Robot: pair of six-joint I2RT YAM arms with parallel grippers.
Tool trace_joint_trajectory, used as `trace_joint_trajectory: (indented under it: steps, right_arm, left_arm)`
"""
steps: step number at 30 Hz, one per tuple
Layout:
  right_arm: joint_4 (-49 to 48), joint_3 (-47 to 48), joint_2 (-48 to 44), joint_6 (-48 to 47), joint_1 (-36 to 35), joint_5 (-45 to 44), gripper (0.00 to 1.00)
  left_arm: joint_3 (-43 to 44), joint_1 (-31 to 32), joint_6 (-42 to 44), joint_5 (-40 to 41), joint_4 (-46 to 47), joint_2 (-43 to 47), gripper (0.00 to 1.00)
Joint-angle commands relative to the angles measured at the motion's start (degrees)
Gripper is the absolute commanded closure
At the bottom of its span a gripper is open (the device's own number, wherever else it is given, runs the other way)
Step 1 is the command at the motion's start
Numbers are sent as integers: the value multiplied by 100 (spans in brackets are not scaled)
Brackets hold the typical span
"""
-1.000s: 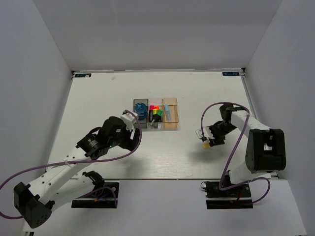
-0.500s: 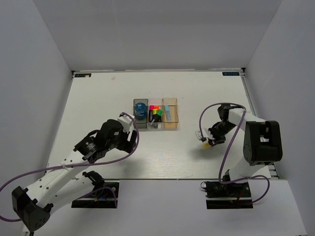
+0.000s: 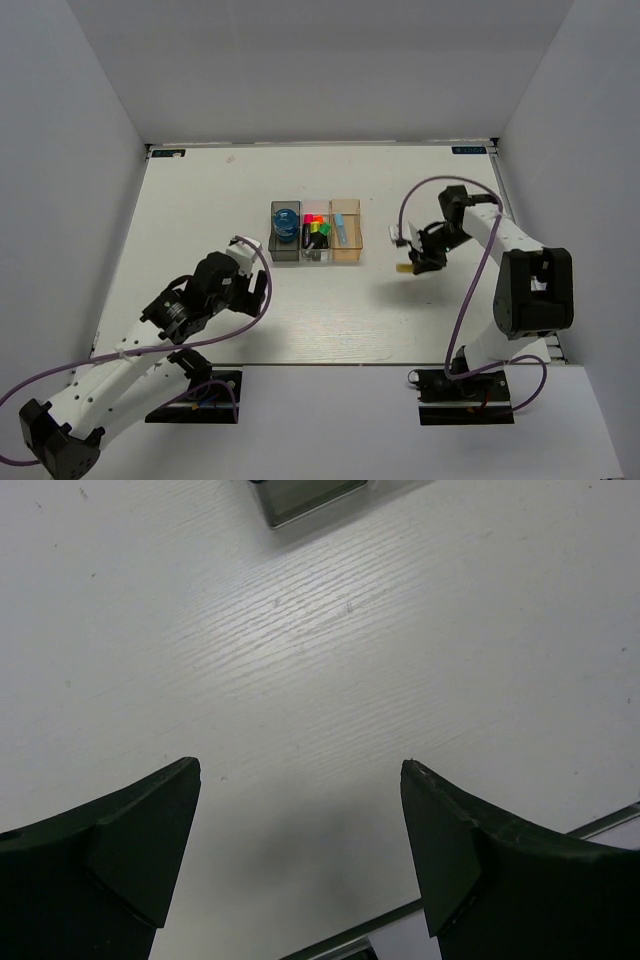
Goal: Sort the stationery into containers
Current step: Pick up the pen from the center of the board, then place the pen in the storage box.
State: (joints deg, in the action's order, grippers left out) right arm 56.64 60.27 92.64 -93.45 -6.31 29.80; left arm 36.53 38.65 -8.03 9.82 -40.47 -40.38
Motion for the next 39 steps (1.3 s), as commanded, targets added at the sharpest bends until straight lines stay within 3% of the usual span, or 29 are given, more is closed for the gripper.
trace_joint_trajectory:
  steps: [1, 2, 3, 4, 6, 7, 14, 18, 23, 31, 33, 35, 39]
  right_arm:
    - [-185, 1106, -247, 2585, -379, 1290, 100]
    - [-676, 1197, -203, 3743, -563, 1256, 100]
    - [-872, 1302, -142, 4251, -869, 1013, 100]
    - [-1048, 1686, -89, 5326, -1133, 827, 100]
    - [-1453, 1952, 245, 6299, -1468, 467, 100]
    - [-1593, 2406, 359, 7426, -1635, 256, 100]
    - [-2227, 3244, 1256, 10298, -2129, -853, 100]
    - [-2491, 3324, 1449, 10918, -2261, -2019, 100]
    - [-3027, 3201, 1607, 10953, -2305, -2399, 100]
    - [-3045, 3509, 2144, 10787, -2296, -2541, 99]
    - [-3028, 3518, 2205, 10751, -2314, -2480, 90]
    - [-3063, 3562, 2232, 10708, -2323, -2462, 71]
    - [-2975, 3545, 2083, 10664, -2331, -2199, 51]
  left_arm:
    - [-24, -217, -84, -15, 30, 4, 9]
    - [-32, -288, -93, -59, 48, -22, 9]
    - [-24, -314, -102, -94, 39, -49, 9]
    - [-24, -349, -111, -86, 30, -49, 9]
    - [-67, -394, -137, -51, 30, -66, 9]
    - [-67, -394, -146, -33, 30, -66, 9]
    - [-103, -402, -146, 116, 21, -75, 9]
    - [-94, -394, -137, 142, 21, -93, 9]
    - [-111, -403, -120, 134, 30, -110, 9]
    - [-111, -394, -102, 134, 13, -128, 9]
    - [-103, -403, -102, 151, 13, -119, 9]
    - [-120, -403, -111, 178, 21, -128, 9]
    - [-111, -403, -111, 195, 12, -119, 9]
